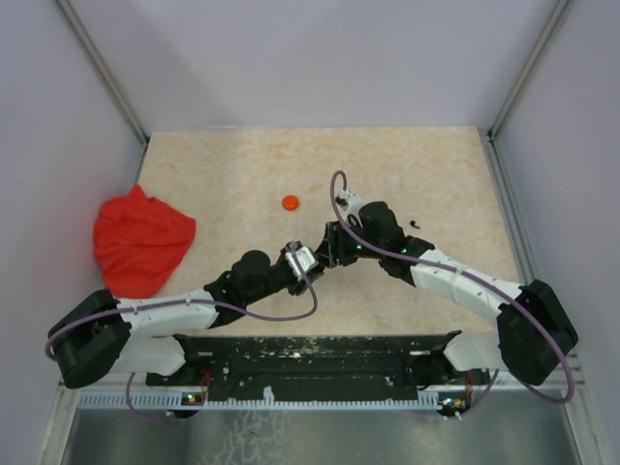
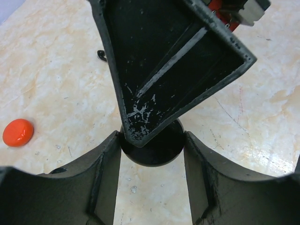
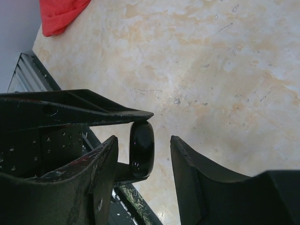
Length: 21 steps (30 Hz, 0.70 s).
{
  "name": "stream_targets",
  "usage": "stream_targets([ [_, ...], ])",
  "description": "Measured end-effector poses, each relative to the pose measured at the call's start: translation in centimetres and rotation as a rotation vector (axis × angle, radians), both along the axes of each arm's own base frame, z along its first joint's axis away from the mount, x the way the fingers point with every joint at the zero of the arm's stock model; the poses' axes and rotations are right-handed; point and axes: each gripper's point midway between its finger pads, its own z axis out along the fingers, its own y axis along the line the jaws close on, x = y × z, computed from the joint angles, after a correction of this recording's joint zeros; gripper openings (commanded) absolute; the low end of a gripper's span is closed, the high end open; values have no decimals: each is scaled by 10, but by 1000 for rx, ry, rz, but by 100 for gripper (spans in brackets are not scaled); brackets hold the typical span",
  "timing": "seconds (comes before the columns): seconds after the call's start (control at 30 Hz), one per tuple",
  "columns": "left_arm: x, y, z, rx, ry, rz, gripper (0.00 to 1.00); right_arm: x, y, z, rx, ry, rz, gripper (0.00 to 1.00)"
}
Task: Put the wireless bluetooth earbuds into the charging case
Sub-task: Pick up the charging case at the center of the board.
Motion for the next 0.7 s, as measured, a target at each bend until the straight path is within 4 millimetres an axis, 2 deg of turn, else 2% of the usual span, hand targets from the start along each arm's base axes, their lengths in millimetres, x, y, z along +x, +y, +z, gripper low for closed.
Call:
stream_targets([
  [0.23,0,-1,1,-6,3,0,45,-5,3,-8,-33,20,20,46],
  [0.4,0,-1,1,-9,3,1,47,-10,5,-10,-54,22,44,28],
  [0.7,-5,4,11,-48,-2,-2,68,-11,4,1,-74,-17,64,18],
])
